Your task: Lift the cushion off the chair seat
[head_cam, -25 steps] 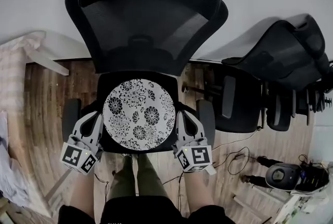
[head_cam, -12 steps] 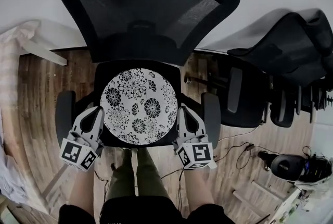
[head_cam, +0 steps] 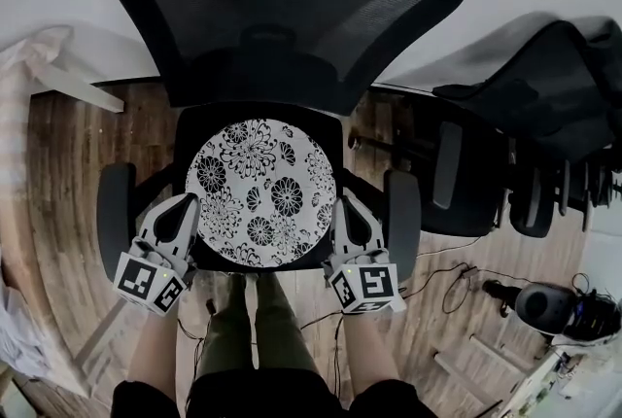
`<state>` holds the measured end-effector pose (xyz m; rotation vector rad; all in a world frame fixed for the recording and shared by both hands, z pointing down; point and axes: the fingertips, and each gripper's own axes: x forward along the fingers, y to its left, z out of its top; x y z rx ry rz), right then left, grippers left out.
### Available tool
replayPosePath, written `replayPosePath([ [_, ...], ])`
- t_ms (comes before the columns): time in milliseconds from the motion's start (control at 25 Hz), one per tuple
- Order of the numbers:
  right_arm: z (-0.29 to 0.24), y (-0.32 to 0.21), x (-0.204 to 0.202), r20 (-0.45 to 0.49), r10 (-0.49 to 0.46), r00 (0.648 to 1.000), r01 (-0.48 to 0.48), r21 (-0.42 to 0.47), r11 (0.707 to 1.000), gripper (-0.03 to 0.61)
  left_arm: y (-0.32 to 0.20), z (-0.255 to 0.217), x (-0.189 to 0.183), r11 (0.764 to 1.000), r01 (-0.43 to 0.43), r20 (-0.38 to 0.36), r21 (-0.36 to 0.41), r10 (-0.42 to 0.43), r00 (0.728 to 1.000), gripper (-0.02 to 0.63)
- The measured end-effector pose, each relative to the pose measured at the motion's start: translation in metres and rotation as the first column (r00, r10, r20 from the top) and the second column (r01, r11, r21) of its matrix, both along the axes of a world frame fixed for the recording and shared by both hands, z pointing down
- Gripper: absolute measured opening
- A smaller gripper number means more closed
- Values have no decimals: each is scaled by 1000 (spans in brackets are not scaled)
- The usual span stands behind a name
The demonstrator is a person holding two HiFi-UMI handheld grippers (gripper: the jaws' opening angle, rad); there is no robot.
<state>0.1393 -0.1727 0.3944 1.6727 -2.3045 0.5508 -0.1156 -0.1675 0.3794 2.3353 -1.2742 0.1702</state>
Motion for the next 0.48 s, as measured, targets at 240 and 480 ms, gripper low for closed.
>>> replayPosePath([
  [240, 22, 3, -1, 3, -6, 1000, 6, -23, 1000, 17, 6, 22, 0, 999, 0, 7, -32, 0, 1000, 11],
  [480, 42, 4, -5, 3, -14, 1000, 14, -54, 998, 17, 5, 42, 0, 998, -4, 10, -59, 4, 1000, 11],
])
